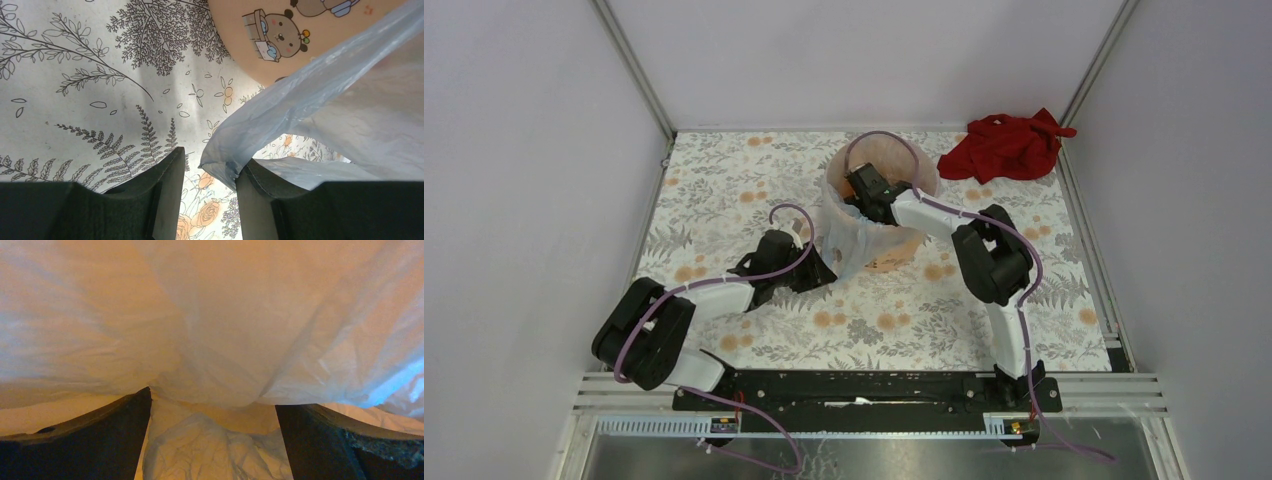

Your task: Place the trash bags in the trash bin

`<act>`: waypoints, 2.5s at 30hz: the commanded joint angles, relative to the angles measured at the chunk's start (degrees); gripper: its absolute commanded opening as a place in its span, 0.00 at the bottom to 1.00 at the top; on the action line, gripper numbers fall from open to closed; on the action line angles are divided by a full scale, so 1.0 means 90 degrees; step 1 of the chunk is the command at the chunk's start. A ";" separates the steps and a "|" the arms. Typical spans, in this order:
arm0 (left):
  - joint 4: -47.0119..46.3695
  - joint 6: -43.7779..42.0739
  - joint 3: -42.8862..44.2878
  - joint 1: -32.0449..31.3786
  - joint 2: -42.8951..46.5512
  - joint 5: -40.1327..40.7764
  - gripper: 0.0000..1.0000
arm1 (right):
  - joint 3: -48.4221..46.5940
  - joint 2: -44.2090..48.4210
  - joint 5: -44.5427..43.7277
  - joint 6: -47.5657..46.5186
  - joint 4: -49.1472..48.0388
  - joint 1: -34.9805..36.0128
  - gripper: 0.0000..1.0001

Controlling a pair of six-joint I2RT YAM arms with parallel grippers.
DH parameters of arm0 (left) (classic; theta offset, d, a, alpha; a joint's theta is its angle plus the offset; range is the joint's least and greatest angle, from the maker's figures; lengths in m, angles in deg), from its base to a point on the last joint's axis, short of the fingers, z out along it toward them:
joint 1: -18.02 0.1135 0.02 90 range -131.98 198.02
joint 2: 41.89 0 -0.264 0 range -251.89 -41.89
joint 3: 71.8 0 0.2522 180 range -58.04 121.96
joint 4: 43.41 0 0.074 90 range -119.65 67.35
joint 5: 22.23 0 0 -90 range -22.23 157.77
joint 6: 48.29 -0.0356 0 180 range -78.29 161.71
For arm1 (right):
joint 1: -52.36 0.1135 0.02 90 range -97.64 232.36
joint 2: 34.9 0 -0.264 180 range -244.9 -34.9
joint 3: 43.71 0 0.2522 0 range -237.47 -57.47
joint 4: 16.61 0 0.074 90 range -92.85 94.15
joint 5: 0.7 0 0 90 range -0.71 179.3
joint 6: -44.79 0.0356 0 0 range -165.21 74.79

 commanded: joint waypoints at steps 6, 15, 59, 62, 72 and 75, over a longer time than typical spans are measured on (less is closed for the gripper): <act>-0.0201 -0.0044 0.0128 -0.0026 -0.0038 -0.0008 0.45 | -0.0462 0.0699 -0.0177 -0.0024 0.0368 -0.0037 1.00; -0.0201 -0.0048 0.0034 -0.0026 -0.0007 -0.0020 0.46 | -0.0284 0.0871 -0.0262 -0.0320 0.0246 -0.0338 1.00; 0.2177 -0.0881 0.0959 -0.0016 0.2384 0.0068 0.86 | -0.0832 0.4076 0.0312 0.0717 0.1194 -0.1870 0.99; 0.1999 -0.0758 0.0923 -0.0016 0.2222 -0.0142 0.85 | -0.0420 0.4103 0.0765 0.1113 0.0841 -0.2883 0.99; 0.1249 -0.0520 0.1067 -0.0016 0.1216 -0.0246 0.77 | 0.0365 0.2640 0.3458 0.1965 -0.0440 -0.4222 0.95; 0.1014 -0.0433 0.1140 -0.0008 0.0906 -0.0275 0.76 | 0.0900 0.2382 0.3810 0.2276 -0.0992 -0.4222 0.95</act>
